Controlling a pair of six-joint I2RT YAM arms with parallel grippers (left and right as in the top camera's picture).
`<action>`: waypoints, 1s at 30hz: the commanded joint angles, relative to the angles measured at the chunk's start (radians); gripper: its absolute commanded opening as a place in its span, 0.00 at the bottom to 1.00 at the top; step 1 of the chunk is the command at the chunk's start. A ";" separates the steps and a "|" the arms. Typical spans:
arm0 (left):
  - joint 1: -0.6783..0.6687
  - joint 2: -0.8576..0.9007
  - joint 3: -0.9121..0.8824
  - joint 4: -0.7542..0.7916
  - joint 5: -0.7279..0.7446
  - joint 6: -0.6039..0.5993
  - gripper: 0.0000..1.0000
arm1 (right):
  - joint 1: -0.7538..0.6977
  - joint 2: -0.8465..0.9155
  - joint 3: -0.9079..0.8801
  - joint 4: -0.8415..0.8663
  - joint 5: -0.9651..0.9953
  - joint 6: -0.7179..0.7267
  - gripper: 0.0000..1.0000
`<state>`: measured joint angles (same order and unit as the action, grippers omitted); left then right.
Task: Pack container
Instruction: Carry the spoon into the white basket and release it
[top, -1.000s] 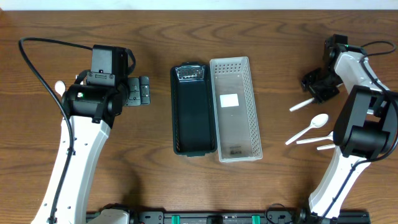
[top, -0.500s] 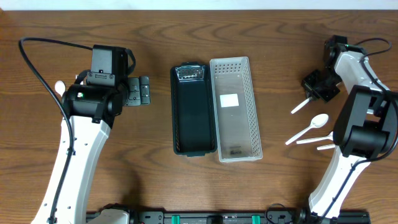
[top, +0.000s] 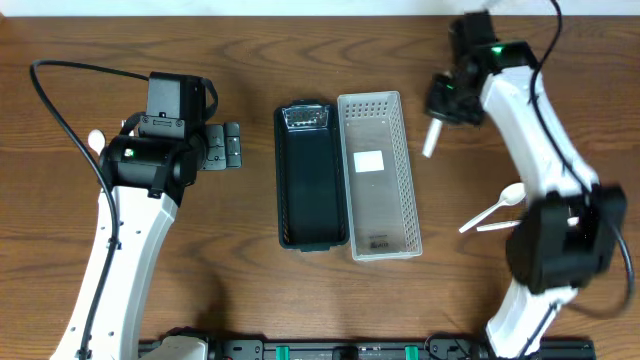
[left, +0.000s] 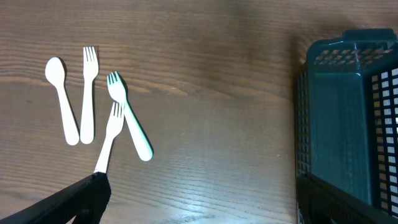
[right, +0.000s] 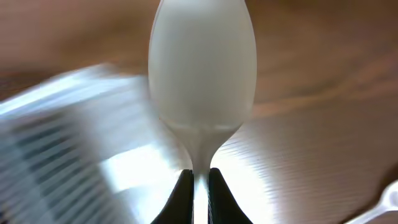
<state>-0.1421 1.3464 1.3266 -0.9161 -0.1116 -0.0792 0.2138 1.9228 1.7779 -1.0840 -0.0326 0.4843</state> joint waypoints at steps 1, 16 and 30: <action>0.003 0.000 0.017 -0.003 -0.002 -0.012 0.98 | 0.093 -0.057 0.010 -0.013 -0.005 -0.037 0.01; 0.003 0.000 0.017 -0.013 -0.002 -0.012 0.98 | 0.284 0.130 -0.141 -0.012 -0.002 -0.037 0.02; 0.003 0.000 0.017 -0.014 -0.002 -0.012 0.98 | 0.244 0.099 0.044 -0.092 0.018 -0.074 0.46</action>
<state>-0.1421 1.3464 1.3266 -0.9264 -0.1112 -0.0792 0.4858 2.0987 1.7367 -1.1622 -0.0391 0.4335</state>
